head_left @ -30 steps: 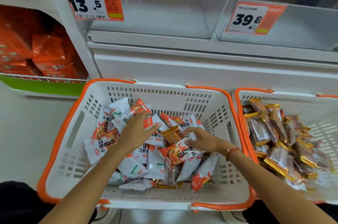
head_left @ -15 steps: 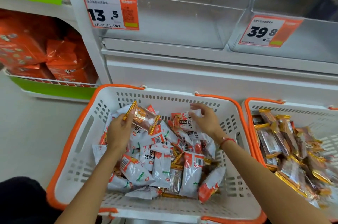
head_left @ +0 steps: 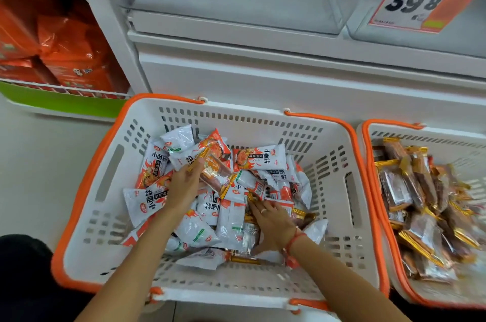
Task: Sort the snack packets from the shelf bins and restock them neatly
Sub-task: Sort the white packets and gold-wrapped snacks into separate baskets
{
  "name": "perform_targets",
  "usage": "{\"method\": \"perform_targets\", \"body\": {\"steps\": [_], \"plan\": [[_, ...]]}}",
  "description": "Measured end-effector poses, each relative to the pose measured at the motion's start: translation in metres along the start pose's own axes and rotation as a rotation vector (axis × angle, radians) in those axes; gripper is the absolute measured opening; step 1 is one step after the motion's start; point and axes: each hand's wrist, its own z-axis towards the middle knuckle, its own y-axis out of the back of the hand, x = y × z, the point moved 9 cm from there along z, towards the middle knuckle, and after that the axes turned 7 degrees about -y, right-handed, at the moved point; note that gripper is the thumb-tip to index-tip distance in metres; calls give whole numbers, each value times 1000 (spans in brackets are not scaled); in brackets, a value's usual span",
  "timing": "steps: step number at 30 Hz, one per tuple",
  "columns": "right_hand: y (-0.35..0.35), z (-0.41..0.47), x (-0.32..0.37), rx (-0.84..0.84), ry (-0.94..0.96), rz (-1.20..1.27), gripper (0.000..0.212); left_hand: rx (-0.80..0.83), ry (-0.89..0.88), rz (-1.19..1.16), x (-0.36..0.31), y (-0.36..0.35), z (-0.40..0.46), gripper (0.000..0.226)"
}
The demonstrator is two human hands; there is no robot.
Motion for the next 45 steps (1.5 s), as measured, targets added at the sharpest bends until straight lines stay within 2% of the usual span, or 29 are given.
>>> {"method": "perform_targets", "body": {"steps": [3, 5, 8, 10, 12, 18, 22, 24, 26, 28, 30, 32, 33, 35, 37, 40, 43, 45], "plan": [[-6, 3, 1, -23, -29, -89, 123, 0, 13, 0, 2, 0, 0, 19], [0, 5, 1, -42, -22, -48, 103, -1, 17, 16, 4, 1, 1, 21], [14, 1, -4, -104, 25, 6, 56, 32, 37, 22, 3, -1, 3, 33], [17, -4, -13, -101, 45, 71, 45, 45, 47, 17, -2, -2, 5, 35], [26, -11, -26, -93, 30, 165, 43, 61, 59, 15, -7, -3, 5, 34], [91, -50, -90, -187, -74, 689, 22, 88, 52, 45, -28, -7, -1, 34], [137, -81, -112, -291, -33, 1279, 22, 151, 44, 216, -36, -17, -4, 68], [154, -92, -104, -210, 21, 1563, 22, 160, 19, 228, -45, -25, -4, 64], [165, -99, -85, -64, 91, 1740, 16, 204, -28, 248, -61, -38, -6, 59], [170, -101, -75, -37, 121, 1907, 13, 260, -36, 210, -74, -52, -12, 51], [166, -99, -79, -133, 69, 2146, 12, 351, 35, 70, -81, -66, -22, 44], [157, -98, -83, -247, 5, 2353, 12, 438, 130, -177, -86, -81, -34, 46], [152, -98, -84, -286, -21, 2424, 12, 470, 131, -224, -90, -85, -38, 47], [145, -95, -83, -319, -74, 2462, 14, 535, 66, -182, -94, -90, -41, 48], [143, -94, -86, -329, -158, 2302, 20, 556, 16, -104, -91, -93, -41, 49], [147, -96, -88, -199, -175, 2040, 21, 386, -15, -114, -82, -89, -34, 41], [148, -101, -84, -42, -57, 2045, 30, 222, -42, -168, -81, -87, -34, 29], [150, -103, -84, -55, -23, 2017, 36, 179, -63, -189, -84, -90, -34, 29]]}}
